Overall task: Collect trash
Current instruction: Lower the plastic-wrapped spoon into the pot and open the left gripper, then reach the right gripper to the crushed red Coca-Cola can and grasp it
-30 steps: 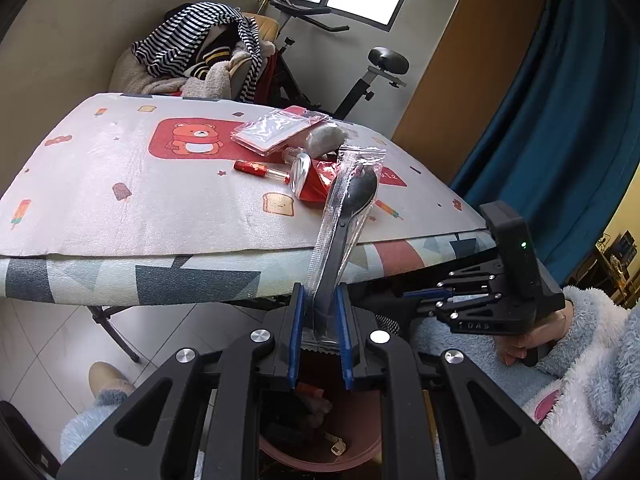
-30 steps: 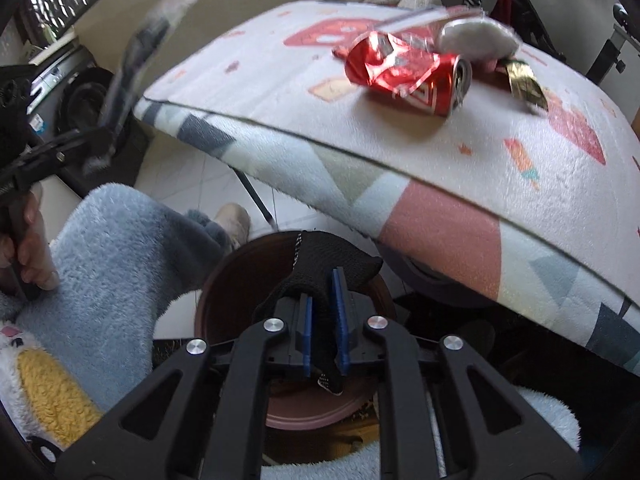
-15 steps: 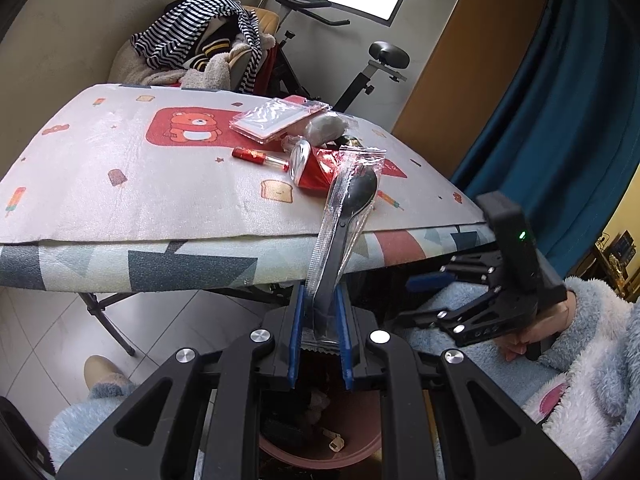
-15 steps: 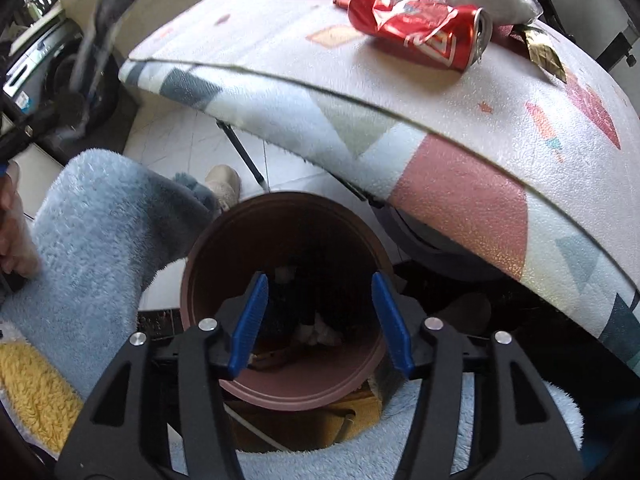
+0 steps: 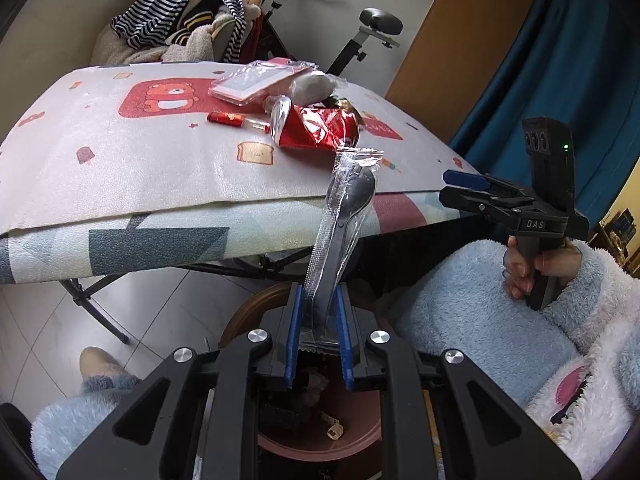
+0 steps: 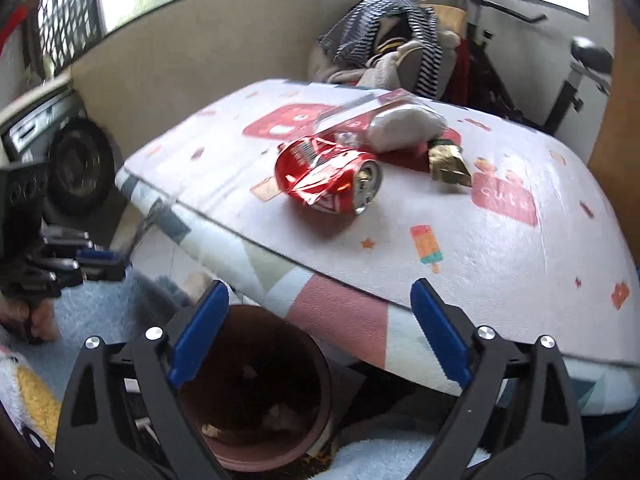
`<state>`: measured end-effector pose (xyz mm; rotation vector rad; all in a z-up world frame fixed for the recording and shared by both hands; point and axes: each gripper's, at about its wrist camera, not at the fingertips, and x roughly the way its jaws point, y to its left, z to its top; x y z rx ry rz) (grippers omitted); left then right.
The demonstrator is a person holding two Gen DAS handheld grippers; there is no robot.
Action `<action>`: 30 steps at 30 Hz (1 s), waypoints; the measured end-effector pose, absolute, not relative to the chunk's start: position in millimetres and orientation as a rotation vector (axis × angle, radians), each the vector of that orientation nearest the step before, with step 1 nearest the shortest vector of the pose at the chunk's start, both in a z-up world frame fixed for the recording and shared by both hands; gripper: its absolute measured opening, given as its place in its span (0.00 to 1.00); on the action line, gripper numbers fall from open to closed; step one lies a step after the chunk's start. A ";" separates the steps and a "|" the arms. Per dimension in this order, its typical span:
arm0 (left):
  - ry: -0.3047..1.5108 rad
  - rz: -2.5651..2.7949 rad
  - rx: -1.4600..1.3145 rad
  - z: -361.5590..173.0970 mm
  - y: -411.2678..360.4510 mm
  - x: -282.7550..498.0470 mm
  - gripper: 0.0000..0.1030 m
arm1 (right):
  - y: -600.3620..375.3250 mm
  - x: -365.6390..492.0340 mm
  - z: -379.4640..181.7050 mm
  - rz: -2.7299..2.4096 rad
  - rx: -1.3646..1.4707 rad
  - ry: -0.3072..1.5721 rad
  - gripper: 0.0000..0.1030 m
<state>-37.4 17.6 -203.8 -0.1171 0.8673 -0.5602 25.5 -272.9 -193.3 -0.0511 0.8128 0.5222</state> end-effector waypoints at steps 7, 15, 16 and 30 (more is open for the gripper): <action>0.905 -0.557 -0.124 -211.9 11.8 -29.7 0.16 | -277.4 25.3 -198.8 0.508 -0.065 0.830 0.90; 0.924 -0.529 -0.143 -217.6 13.7 -21.6 0.47 | -276.8 17.3 -195.8 0.515 -0.100 0.812 0.90; 0.925 -0.525 -0.145 -217.8 14.5 -21.4 0.50 | -272.5 16.2 -195.6 0.513 -0.095 0.813 0.90; 0.891 -0.392 -0.209 -215.1 36.9 -17.7 0.67 | -264.3 35.4 -206.2 0.493 -0.058 0.821 0.90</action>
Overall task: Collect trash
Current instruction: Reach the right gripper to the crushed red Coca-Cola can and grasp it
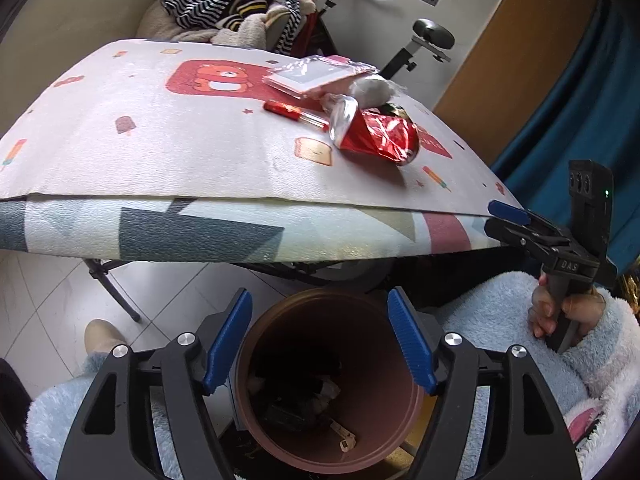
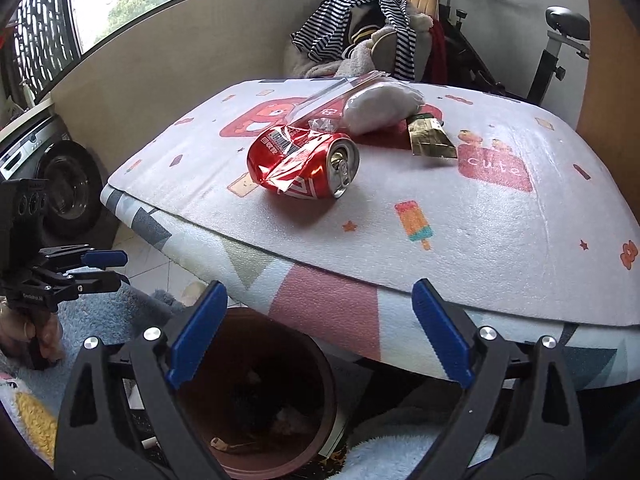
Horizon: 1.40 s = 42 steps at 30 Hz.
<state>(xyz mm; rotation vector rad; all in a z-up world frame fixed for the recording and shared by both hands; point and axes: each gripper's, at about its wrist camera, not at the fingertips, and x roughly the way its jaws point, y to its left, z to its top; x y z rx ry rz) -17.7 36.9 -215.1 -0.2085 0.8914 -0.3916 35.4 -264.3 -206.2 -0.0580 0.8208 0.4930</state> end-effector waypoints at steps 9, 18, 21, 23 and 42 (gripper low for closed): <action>0.867 -0.336 -0.249 -212.2 51.1 -17.7 0.67 | -261.3 36.4 -208.7 0.478 -0.077 0.827 0.90; 0.854 -0.335 -0.246 -209.6 51.4 -19.6 0.67 | -263.7 39.5 -210.3 0.456 -0.086 0.833 0.90; 0.875 -0.364 -0.268 -207.6 56.4 -13.8 0.67 | -267.9 42.2 -209.1 0.410 -0.085 0.832 0.90; 0.865 -0.375 -0.283 -201.2 63.4 -10.8 0.67 | -268.7 43.5 -204.0 0.410 -0.087 0.822 0.90; 0.843 -0.289 -0.335 -185.5 98.6 56.4 0.66 | -229.9 152.4 -211.3 0.427 0.215 0.842 0.72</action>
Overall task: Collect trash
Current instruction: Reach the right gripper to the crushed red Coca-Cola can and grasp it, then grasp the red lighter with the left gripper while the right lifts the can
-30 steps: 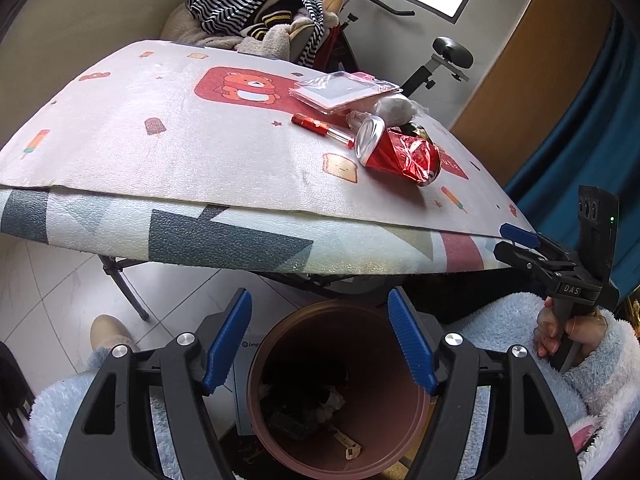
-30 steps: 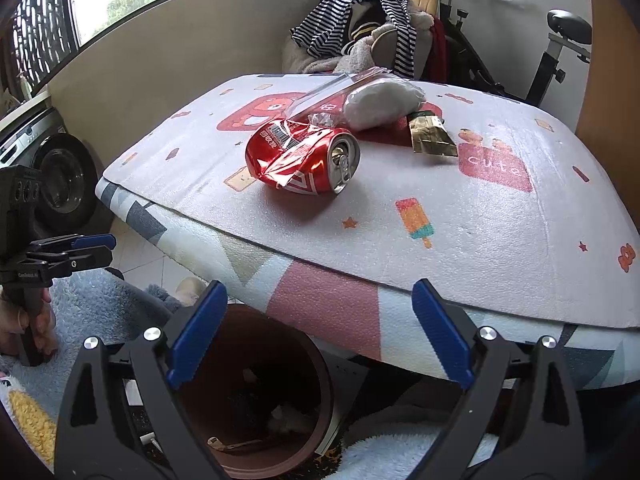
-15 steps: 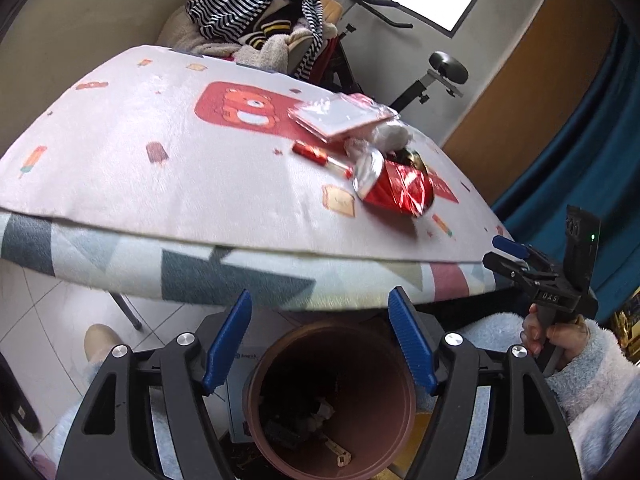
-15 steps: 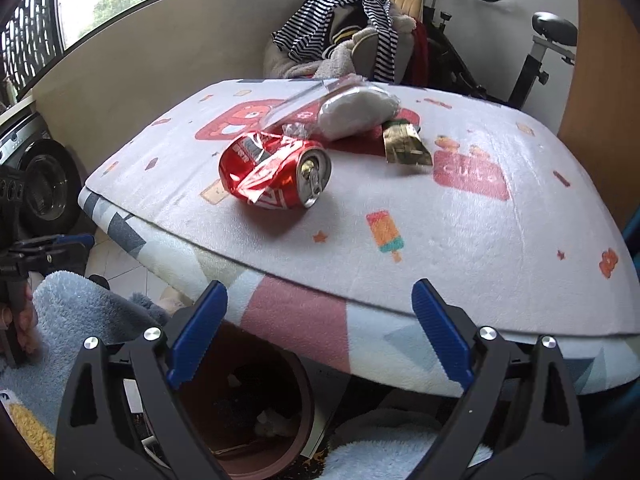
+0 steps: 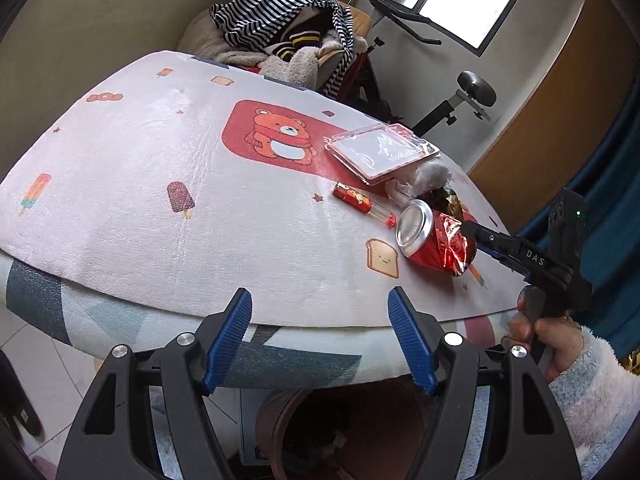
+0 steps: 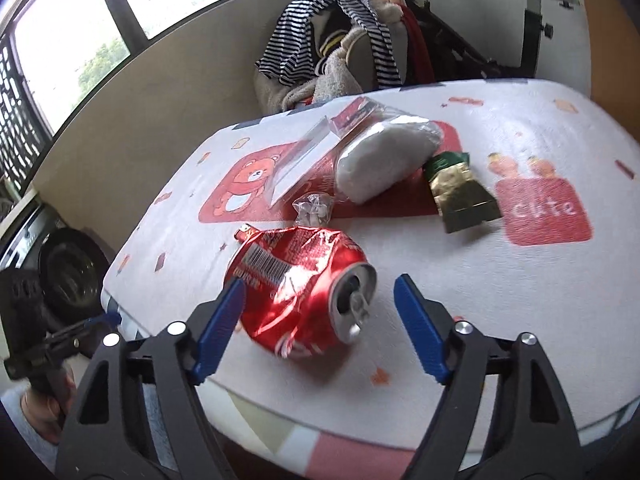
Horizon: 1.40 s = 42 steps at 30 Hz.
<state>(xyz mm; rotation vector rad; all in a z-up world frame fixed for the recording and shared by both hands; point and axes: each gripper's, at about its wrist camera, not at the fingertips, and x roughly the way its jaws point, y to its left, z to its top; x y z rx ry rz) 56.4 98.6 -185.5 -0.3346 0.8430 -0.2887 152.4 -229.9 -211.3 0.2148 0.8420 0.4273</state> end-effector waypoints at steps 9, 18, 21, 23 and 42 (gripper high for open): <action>0.899 -0.364 -0.332 -192.7 85.2 84.2 0.46 | -240.1 163.7 -210.9 0.418 0.137 0.889 0.35; 0.932 -0.436 -0.262 -188.0 35.3 144.6 0.85 | -269.2 138.2 -191.3 0.359 0.106 0.795 0.33; 0.952 -0.448 -0.110 -186.8 4.6 165.7 0.91 | -280.4 135.0 -184.9 0.371 0.112 0.771 0.32; 0.968 -0.470 -0.033 -189.0 -12.7 179.9 0.91 | -292.5 126.1 -179.2 0.409 0.120 0.738 0.32; 1.016 -0.420 0.215 -220.7 -47.5 218.9 0.78 | -289.2 113.9 -171.5 0.423 0.087 0.736 0.29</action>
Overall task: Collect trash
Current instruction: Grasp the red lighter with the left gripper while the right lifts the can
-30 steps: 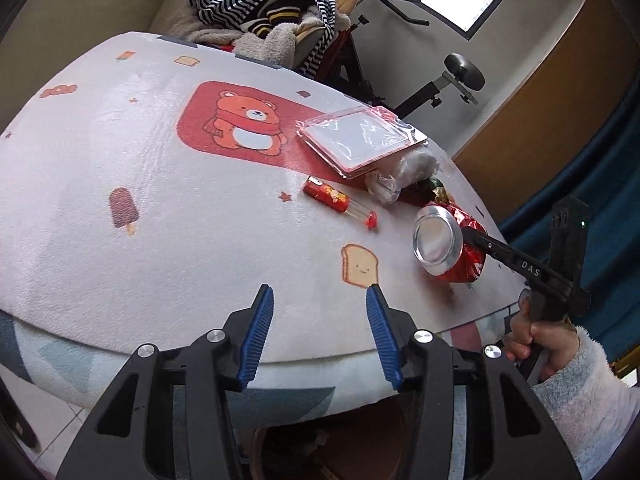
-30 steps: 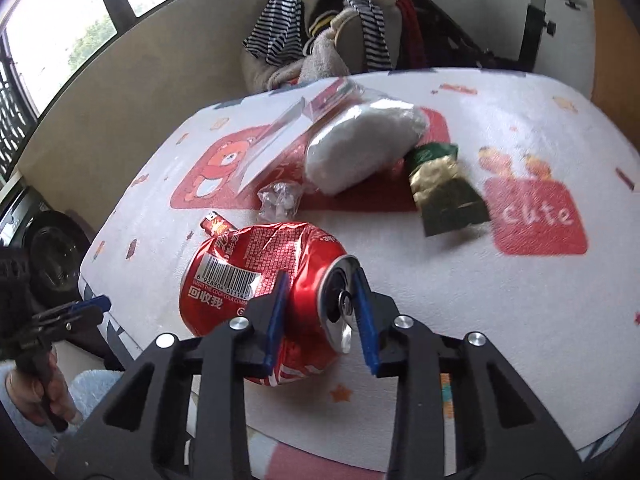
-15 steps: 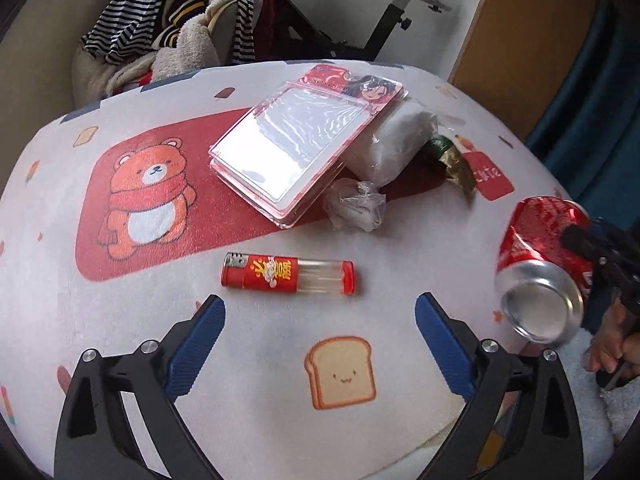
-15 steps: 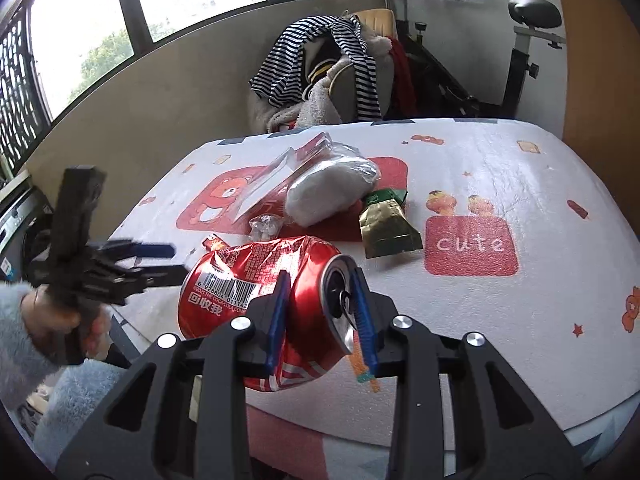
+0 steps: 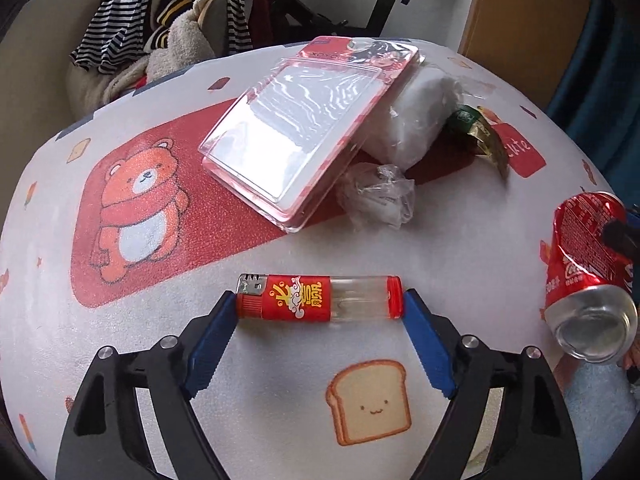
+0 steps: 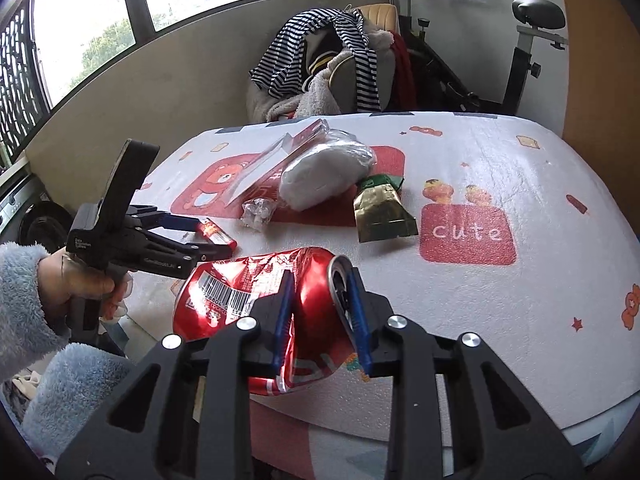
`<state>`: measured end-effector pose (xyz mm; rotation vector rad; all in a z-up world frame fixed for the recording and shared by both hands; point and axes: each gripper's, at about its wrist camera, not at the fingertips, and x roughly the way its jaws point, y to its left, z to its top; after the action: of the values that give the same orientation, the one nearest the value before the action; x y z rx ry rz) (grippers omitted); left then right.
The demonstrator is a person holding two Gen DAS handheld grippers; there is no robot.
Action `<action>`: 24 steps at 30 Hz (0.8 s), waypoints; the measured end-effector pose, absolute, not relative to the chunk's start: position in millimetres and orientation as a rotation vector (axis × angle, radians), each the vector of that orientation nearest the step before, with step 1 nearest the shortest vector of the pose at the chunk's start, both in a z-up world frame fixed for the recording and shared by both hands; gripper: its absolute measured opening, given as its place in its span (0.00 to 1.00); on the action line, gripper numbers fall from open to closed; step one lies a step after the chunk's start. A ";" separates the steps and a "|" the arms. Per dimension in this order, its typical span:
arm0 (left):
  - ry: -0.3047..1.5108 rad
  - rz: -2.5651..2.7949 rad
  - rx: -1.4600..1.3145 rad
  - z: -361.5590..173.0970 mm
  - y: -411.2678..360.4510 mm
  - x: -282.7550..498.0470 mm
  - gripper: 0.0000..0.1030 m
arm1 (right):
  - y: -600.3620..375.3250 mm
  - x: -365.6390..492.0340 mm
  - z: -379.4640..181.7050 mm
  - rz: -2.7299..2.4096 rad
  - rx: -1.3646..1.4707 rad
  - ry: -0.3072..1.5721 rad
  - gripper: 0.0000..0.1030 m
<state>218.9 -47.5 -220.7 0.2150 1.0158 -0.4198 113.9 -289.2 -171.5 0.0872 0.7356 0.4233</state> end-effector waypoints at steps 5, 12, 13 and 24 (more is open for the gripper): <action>0.979 -0.453 0.170 -206.3 -42.8 188.0 0.78 | -288.0 106.7 -171.3 0.433 0.066 0.729 0.29; 0.898 -0.520 0.050 -176.9 -16.1 111.6 0.78 | -283.6 93.8 -172.8 0.473 0.054 0.719 0.29; 0.891 -0.530 0.031 -173.5 -12.0 99.2 0.78 | -283.3 92.3 -173.5 0.473 0.049 0.720 0.29; 0.808 -0.587 -0.061 -164.7 21.8 -12.5 0.78 | -264.9 37.6 -172.9 0.587 -0.039 0.772 0.29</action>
<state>-12.5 21.8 -164.7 -0.0608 0.8079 -0.5867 37.6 -264.9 -172.9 -0.0388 0.7722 0.5872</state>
